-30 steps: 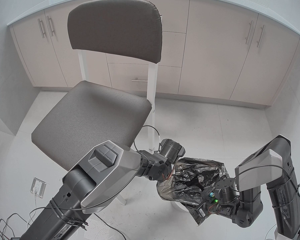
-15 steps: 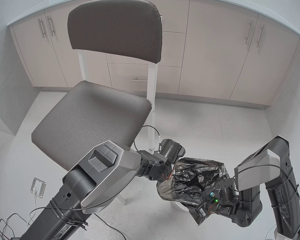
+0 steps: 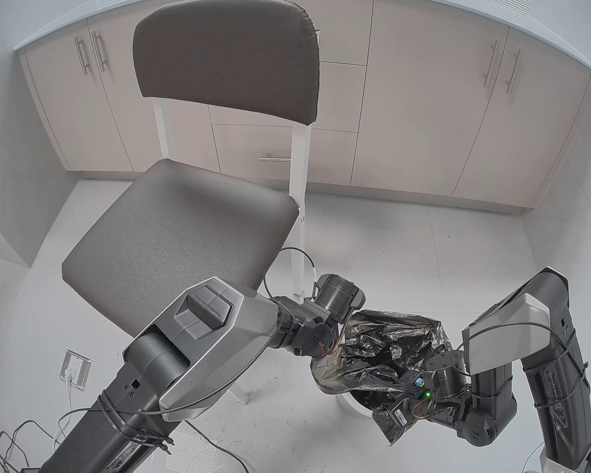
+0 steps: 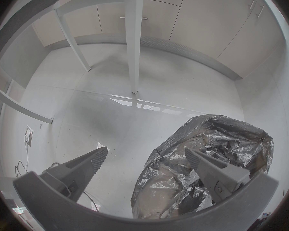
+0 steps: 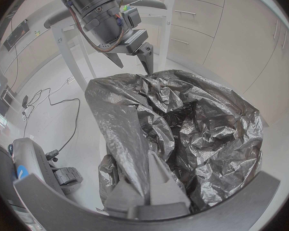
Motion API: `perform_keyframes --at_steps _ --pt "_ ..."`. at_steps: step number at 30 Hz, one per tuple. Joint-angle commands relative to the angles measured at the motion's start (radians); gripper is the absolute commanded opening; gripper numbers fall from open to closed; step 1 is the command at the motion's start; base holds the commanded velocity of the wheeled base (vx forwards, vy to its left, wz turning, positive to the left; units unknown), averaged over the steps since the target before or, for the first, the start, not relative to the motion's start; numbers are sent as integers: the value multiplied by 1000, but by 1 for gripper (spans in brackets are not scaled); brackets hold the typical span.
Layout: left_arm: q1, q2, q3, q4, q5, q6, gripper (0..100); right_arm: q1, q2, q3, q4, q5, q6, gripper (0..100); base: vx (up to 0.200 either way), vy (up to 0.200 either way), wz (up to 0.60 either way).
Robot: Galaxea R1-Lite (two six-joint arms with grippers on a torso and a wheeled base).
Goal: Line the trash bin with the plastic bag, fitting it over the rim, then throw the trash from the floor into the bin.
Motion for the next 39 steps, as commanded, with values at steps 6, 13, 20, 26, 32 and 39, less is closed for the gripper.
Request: perform_keyframes --at_steps 6,13,20,26,32,39 --pt "0 0 0 0 0 -2 100 9 -8 53 -18 13 1 0 0 0 0" --pt "0 0 0 0 0 -2 100 57 -74 182 -18 62 26 0 0 0 0" --pt "0 2 0 0 0 -1 100 84 -85 217 -18 63 24 0 0 0 0" --pt "0 3 0 0 0 -1 100 98 -94 236 -18 63 26 0 0 0 0" --pt "2 3 0 0 0 -1 100 116 -106 291 -18 93 27 0 0 0 0" --pt "0 3 0 0 0 -2 100 133 -98 306 -18 97 27 0 0 0 0"
